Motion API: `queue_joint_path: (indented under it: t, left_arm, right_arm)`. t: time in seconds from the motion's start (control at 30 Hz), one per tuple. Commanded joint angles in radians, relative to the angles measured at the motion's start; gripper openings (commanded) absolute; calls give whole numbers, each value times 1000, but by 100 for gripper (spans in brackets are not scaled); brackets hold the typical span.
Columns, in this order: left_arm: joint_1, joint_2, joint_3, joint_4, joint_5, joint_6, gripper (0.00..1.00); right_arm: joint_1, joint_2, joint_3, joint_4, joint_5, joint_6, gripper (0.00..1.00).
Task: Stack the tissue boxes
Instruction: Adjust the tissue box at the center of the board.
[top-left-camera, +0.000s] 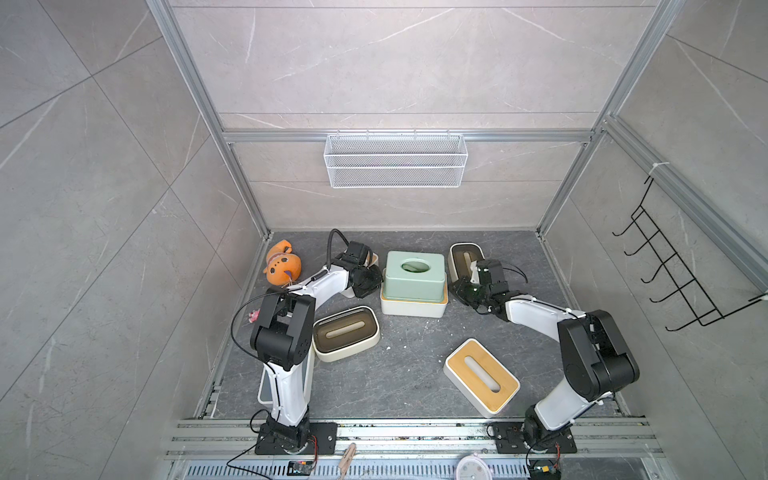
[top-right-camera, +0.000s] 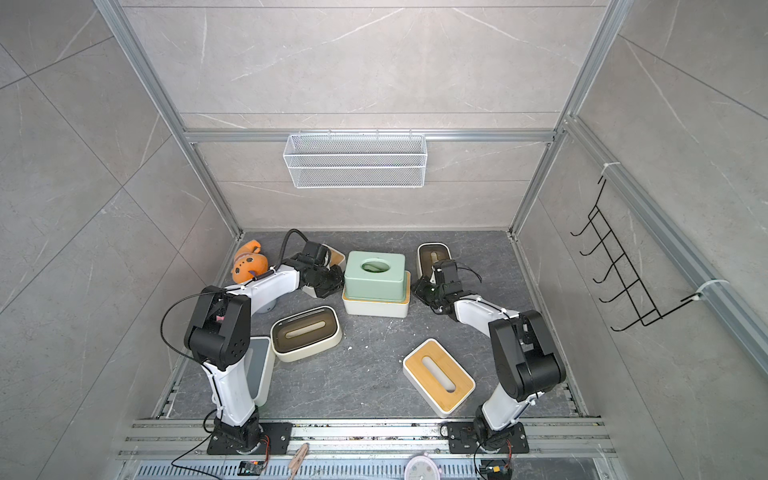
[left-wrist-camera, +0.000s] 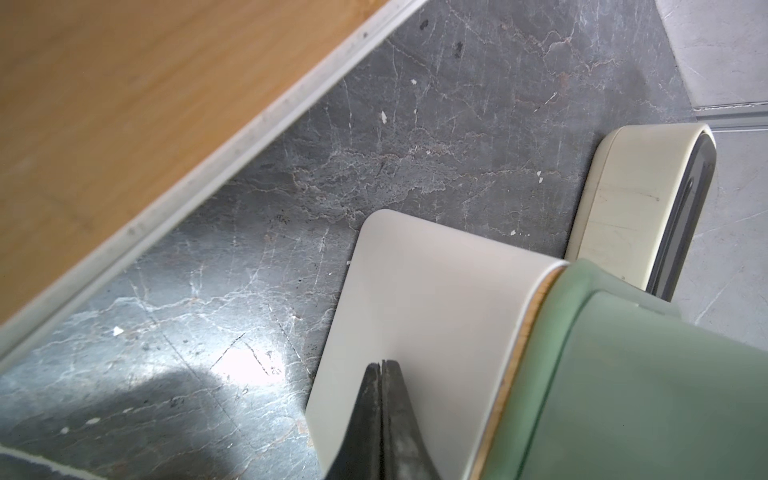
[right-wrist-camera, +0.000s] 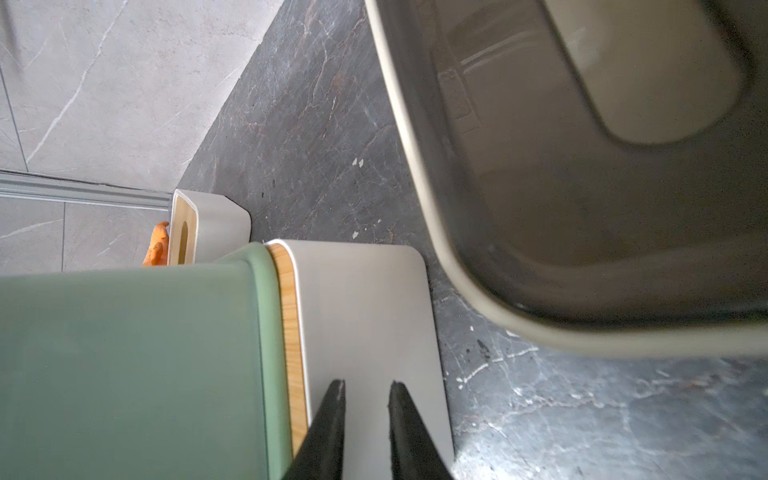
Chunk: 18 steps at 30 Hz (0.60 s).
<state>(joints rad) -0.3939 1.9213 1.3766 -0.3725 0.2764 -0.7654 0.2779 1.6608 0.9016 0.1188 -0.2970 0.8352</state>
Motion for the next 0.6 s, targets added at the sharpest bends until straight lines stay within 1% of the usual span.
queue_joint_path:
  t: [0.0,0.13,0.3,0.47,0.57]
  left_arm:
    - [-22,-36,58,-42,-26,19,0]
    - [-20,-103,62,-112,-116,54,0]
    - [-20,-197,62,-178,-180,93,0]
    - [-18,-315,23,-219,-224,129,1]
    - [-18,-391,-6,-256,-275,164,3]
  right_arm:
    - [7,-18,37,-17,-13,0,23]
    - [5,-66,56,-85,32,-29,24]
    - [-1,-123,102,-204,97,-70,26]
    - [-19,-190,109,-259,128,-89,29]
    - [-29,-242,103,-292,138,-103,32]
